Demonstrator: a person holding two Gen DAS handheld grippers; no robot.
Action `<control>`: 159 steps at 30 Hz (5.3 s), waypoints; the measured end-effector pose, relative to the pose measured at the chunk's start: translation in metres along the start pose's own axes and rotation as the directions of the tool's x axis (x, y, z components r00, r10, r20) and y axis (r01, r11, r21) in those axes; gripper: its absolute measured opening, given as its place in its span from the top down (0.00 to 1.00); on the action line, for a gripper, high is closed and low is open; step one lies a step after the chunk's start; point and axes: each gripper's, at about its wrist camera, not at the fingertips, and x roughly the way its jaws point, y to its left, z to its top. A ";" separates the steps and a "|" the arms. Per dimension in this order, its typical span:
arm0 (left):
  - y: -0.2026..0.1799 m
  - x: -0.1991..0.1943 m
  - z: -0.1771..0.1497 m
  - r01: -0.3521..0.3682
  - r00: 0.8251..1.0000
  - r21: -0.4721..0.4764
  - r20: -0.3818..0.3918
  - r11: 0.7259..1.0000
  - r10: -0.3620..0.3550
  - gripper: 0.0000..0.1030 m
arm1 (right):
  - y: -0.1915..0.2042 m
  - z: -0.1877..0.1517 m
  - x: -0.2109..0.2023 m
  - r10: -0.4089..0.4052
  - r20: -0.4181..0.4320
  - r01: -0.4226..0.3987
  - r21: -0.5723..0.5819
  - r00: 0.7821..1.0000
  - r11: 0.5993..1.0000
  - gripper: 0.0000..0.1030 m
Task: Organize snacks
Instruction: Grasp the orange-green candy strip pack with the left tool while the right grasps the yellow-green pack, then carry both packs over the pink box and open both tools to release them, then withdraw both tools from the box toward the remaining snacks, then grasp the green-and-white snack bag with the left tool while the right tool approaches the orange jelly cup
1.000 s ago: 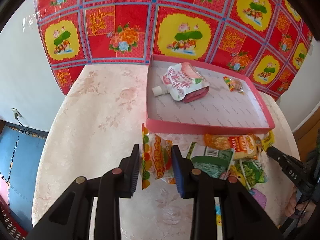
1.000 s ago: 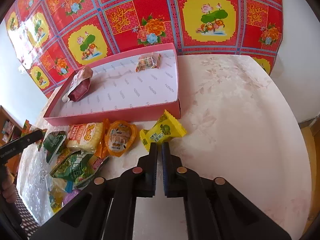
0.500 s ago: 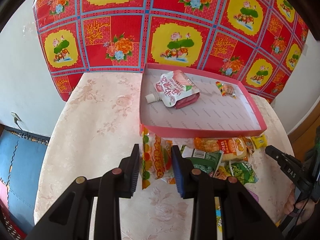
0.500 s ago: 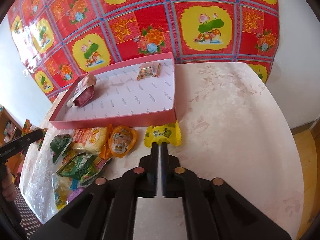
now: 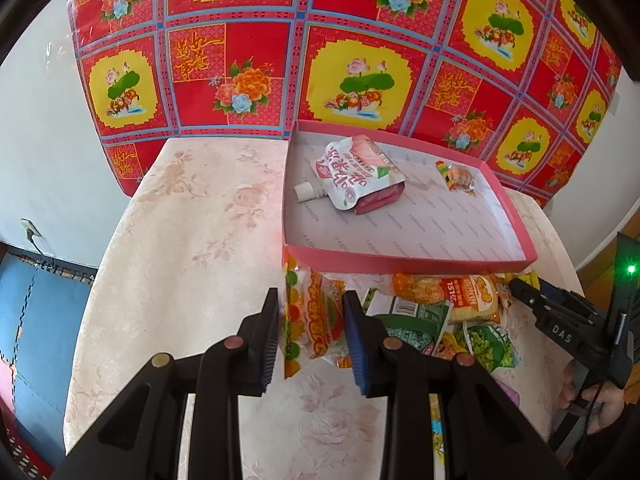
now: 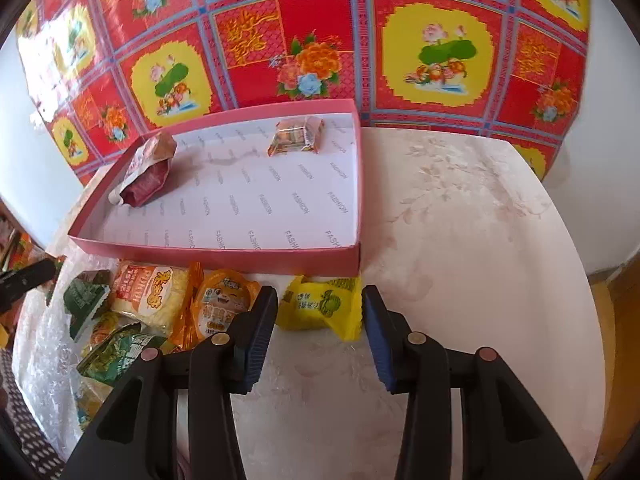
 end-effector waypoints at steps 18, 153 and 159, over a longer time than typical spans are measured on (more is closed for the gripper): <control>-0.005 -0.004 0.019 0.030 0.999 0.002 0.031 1.000 -0.030 0.69 | -0.004 -0.009 -0.020 0.028 0.044 -0.028 -0.004 0.999 1.000 0.83; -0.046 0.042 -0.008 0.107 0.987 0.061 -0.124 0.992 -0.099 0.37 | 0.000 -0.011 -0.036 0.136 0.023 -0.137 0.071 0.990 0.988 0.63; -0.046 0.040 -0.010 0.117 0.988 0.062 -0.106 0.991 -0.110 0.47 | 0.003 -0.013 -0.031 0.139 0.008 -0.139 0.072 0.990 0.988 0.63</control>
